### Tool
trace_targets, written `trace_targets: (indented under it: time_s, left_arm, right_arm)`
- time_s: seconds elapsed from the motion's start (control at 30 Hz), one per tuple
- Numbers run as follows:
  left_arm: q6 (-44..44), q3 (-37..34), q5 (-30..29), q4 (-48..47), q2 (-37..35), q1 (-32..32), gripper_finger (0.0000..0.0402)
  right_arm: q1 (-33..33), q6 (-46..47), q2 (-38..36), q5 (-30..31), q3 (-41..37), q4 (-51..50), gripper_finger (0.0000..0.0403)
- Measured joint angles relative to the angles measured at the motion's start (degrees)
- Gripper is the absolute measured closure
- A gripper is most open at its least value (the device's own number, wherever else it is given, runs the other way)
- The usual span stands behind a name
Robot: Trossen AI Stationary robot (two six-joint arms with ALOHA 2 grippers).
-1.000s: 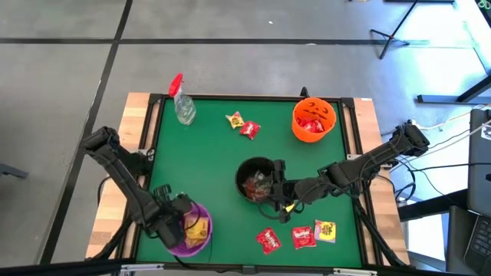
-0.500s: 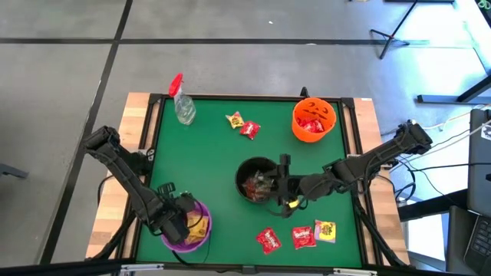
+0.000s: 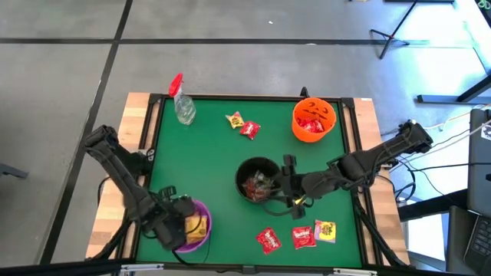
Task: Sort candy
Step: Put the red candy into the orange bucket
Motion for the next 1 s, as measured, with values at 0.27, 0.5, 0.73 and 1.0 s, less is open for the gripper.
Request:
trace_targets:
  time_s: [0.27, 0.5, 0.73, 1.0]
  left_arm:
    - [16.69, 6.04, -34.02, 9.29, -0.62, -7.03, 0.0257]
    - [25.72, 3.70, -38.93, 19.14, -0.55, -7.39, 0.0259]
    - [36.87, -2.09, -35.50, 34.13, -0.51, -3.38, 0.0261]
    - [48.42, -5.74, -27.33, 50.84, -0.53, 2.67, 0.0261]
  right_arm:
    - [6.38, 9.07, 0.90, -4.06, -3.12, -10.57, 0.0165]
    - [14.93, 21.11, 0.98, -3.53, -13.34, -8.50, 0.0165]
    - [20.21, 32.75, 1.04, -8.25, -24.58, 3.93, 0.0165]
    - [23.24, 35.96, 5.50, -7.96, -29.42, 15.37, 0.0165]
